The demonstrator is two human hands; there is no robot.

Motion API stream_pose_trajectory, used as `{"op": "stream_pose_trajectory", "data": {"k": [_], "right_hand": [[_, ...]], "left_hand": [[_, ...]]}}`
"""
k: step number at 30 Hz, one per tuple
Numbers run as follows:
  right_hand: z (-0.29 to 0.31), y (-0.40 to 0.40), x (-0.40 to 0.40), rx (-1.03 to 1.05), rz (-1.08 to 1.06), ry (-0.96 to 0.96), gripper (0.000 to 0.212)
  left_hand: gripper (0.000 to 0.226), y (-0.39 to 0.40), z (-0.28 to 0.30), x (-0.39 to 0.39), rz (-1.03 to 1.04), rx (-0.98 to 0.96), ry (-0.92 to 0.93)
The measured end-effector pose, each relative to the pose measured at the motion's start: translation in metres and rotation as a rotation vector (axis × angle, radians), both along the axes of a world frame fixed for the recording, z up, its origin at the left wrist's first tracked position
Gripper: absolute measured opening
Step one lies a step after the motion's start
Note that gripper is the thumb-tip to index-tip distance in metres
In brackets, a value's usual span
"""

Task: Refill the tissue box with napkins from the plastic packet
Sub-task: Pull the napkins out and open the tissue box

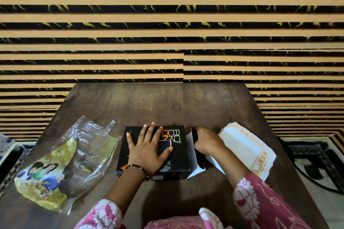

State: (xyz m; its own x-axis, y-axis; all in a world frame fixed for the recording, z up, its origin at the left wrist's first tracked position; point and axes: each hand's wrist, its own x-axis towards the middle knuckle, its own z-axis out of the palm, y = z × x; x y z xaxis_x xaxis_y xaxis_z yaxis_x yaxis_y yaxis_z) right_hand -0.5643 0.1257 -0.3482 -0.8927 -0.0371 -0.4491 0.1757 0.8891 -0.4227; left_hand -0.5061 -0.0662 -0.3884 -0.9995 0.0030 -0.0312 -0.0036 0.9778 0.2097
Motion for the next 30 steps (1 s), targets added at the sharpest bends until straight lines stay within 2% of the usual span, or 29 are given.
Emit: {"op": "stream_pose_trajectory", "data": {"k": [2,5,7,9,12,16,19,21,30], "right_hand": [[-0.001,0.008,0.0,-0.066,-0.055,-0.007,0.032],[0.002,0.009,0.005,-0.051,0.06,0.212,0.053],[0.004,0.003,0.014,-0.038,0.266,0.336,0.052],[-0.001,0.0,0.02,0.072,0.44,0.365,0.052],[-0.006,0.011,0.022,0.192,0.44,0.384,0.045],[-0.008,0.025,0.025,0.17,0.343,0.272,0.041],[-0.009,0.019,0.033,-0.131,0.303,0.134,0.038],[-0.012,0.016,0.04,-0.24,0.311,0.064,0.04],[-0.018,0.037,0.063,-0.239,0.209,0.043,0.022]], "left_hand": [[0.081,-0.001,-0.001,0.0,0.007,0.012,0.005],[0.081,-0.001,-0.001,-0.001,0.01,0.004,0.003],[0.081,0.0,-0.001,-0.001,0.017,0.006,0.019],[0.081,0.001,-0.001,0.0,0.019,0.004,0.024],[0.081,0.001,-0.001,0.0,0.018,-0.005,0.016],[0.08,0.001,-0.001,-0.001,0.02,-0.002,0.016],[0.081,0.0,0.0,-0.004,0.031,0.022,0.02],[0.08,-0.003,0.0,-0.007,0.035,0.007,0.016],[0.078,-0.009,-0.001,-0.01,0.043,0.012,0.025]]}}
